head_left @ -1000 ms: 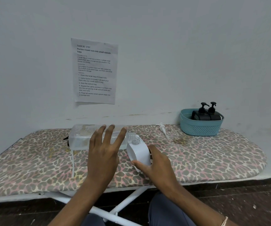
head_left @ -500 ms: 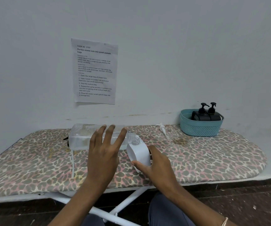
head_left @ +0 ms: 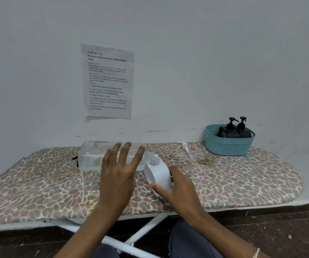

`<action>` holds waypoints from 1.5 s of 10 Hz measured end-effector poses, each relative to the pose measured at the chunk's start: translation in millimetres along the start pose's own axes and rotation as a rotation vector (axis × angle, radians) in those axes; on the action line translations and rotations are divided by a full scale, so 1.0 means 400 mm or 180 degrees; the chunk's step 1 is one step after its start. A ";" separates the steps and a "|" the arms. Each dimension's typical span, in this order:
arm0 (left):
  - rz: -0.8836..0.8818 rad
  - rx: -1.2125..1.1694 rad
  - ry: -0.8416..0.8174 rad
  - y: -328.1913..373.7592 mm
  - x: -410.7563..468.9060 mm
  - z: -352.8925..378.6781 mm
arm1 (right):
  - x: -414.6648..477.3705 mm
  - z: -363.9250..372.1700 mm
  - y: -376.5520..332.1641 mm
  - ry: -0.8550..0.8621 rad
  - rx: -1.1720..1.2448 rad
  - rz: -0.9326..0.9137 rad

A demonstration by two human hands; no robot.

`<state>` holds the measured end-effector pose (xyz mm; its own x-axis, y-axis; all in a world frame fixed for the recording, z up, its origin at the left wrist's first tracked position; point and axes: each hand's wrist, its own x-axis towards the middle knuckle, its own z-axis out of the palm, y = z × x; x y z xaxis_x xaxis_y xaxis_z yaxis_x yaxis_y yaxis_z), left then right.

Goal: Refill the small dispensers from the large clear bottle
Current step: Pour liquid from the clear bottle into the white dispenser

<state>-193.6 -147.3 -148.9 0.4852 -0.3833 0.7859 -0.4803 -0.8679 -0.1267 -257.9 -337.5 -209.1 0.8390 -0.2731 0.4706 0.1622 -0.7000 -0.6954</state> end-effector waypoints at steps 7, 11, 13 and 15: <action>0.0035 0.0009 0.0005 -0.004 0.001 0.003 | 0.006 0.004 -0.001 -0.0109 -0.0126 0.0030; 0.0025 0.0016 -0.0011 -0.005 0.002 0.000 | 0.008 -0.005 -0.004 -0.0202 -0.0067 0.0076; 0.0034 0.0001 0.0004 -0.003 0.003 -0.002 | 0.008 -0.007 -0.008 -0.0196 -0.0017 0.0061; 0.0034 0.0012 -0.0014 -0.003 0.003 -0.003 | 0.011 -0.006 -0.007 -0.0198 -0.0025 0.0077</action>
<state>-193.3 -146.4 -147.1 0.4833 -0.3938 0.7819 -0.4828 -0.8649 -0.1373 -256.1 -338.3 -203.8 0.8734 -0.2486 0.4188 0.1376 -0.6989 -0.7019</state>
